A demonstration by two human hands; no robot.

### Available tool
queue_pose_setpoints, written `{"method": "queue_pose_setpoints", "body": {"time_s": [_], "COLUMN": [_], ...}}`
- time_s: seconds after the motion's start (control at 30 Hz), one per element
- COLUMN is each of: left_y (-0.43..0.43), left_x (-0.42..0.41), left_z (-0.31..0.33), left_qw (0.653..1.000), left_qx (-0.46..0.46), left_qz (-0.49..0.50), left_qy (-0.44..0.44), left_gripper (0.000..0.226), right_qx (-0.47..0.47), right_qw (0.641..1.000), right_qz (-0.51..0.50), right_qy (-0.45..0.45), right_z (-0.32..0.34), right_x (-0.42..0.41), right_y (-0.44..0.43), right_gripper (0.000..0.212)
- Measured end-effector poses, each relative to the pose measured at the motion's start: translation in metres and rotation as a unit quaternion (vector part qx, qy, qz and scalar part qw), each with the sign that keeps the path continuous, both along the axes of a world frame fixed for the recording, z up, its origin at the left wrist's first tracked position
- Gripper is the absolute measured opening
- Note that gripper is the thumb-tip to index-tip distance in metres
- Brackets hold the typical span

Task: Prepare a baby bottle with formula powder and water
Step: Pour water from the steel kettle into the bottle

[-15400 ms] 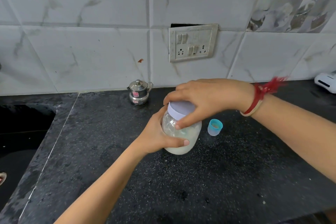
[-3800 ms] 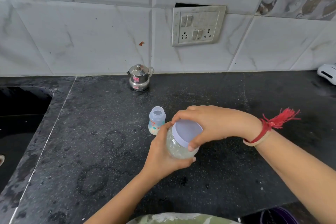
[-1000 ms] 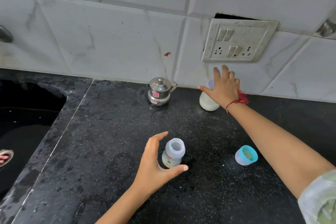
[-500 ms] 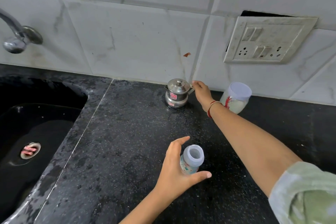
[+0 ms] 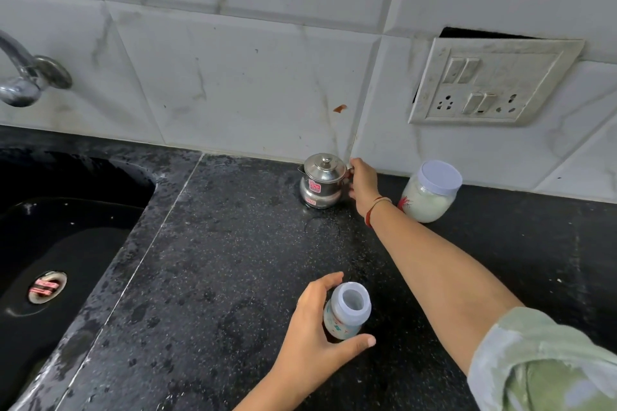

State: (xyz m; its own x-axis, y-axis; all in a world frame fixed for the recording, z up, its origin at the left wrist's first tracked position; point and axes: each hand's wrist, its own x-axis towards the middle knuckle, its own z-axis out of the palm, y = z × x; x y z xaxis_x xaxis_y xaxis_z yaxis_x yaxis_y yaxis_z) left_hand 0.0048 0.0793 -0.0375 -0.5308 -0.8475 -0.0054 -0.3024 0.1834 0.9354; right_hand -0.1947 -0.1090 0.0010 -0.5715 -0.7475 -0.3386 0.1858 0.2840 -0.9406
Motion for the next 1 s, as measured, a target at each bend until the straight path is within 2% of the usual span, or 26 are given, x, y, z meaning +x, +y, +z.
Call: {"method": "queue_pose_setpoints", "body": {"time_s": [0.07,0.1,0.2,0.27,0.33,0.53,0.7,0.8,0.9,1.0], "left_y": [0.000,0.000,0.001,0.002,0.003,0.003,0.003,0.004,0.007,0.009], "left_x": [0.001,0.001,0.001,0.001,0.000,0.000,0.001,0.002,0.003,0.006], "left_z": [-0.001,-0.001,-0.002,-0.003,-0.004,-0.008,-0.005,-0.006,-0.007,-0.008], "left_qw": [1.000,1.000,1.000,1.000,1.000,1.000,1.000,0.999,0.999,0.999], "left_qx": [-0.007,-0.009,-0.011,-0.012,-0.012,-0.017,-0.016,-0.015,-0.020,-0.028], "left_qz": [-0.005,-0.006,-0.005,-0.002,0.004,0.019,0.025,0.027,0.022,0.012], "left_qy": [-0.006,-0.010,-0.015,-0.014,-0.012,-0.011,0.007,0.019,0.015,0.010], "left_gripper": [0.074,0.071,0.066,0.064,0.061,0.057,0.053,0.051,0.048,0.048], "right_qx": [-0.009,-0.021,-0.045,-0.044,-0.046,-0.042,-0.048,-0.046,-0.053,-0.079], "right_qw": [0.997,0.996,0.994,0.985,0.980,0.978,0.976,0.980,0.974,0.968], "right_qz": [-0.030,-0.044,-0.102,-0.131,-0.137,-0.121,-0.116,-0.107,-0.118,-0.120], "right_qy": [0.068,0.075,-0.015,-0.101,-0.138,-0.166,-0.176,-0.163,-0.185,-0.204], "right_z": [-0.004,-0.005,-0.005,-0.003,-0.005,0.000,0.004,0.009,0.016,0.030], "right_x": [0.001,0.003,0.008,0.010,0.010,0.008,0.004,-0.001,-0.006,-0.007], "right_y": [-0.003,-0.004,-0.010,-0.014,-0.019,-0.019,0.008,0.035,0.068,0.103], "right_gripper": [0.033,0.035,0.035,0.026,0.018,0.008,0.017,0.015,0.013,0.019]}}
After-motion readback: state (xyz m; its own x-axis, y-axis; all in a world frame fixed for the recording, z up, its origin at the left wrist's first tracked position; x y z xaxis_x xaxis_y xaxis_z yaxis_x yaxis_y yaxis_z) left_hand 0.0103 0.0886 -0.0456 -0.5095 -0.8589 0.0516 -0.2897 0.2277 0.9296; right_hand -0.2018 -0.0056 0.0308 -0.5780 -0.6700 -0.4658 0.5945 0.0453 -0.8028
